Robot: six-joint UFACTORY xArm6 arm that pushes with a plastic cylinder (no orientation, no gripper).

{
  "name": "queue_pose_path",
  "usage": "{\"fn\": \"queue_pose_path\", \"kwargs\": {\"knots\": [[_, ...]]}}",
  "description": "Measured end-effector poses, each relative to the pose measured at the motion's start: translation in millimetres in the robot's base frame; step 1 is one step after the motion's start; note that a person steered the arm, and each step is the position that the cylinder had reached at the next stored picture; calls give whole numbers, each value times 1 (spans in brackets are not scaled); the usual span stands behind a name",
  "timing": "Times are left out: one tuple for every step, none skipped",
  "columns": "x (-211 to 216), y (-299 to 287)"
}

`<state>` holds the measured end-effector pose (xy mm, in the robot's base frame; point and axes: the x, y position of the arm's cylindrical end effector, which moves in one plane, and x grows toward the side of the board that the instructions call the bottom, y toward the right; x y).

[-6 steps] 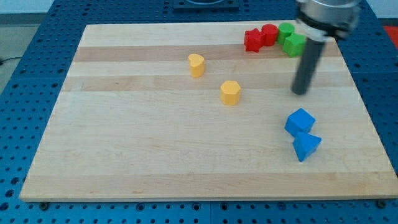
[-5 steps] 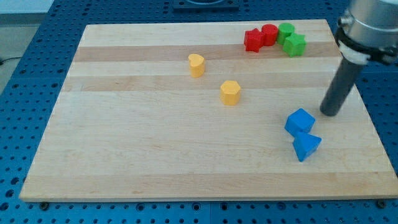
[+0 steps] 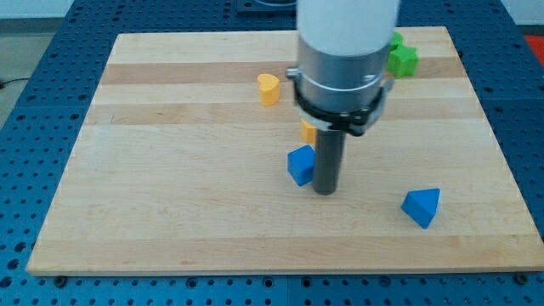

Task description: Move the blue cube towards the bottom left

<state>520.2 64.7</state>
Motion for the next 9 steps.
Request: {"fn": "queue_pose_path", "kwargs": {"knots": [[-11, 5], [-32, -14], [-40, -118], [-35, -184], [-20, -156], [13, -128], [15, -206], [14, -217], [9, -188]]}}
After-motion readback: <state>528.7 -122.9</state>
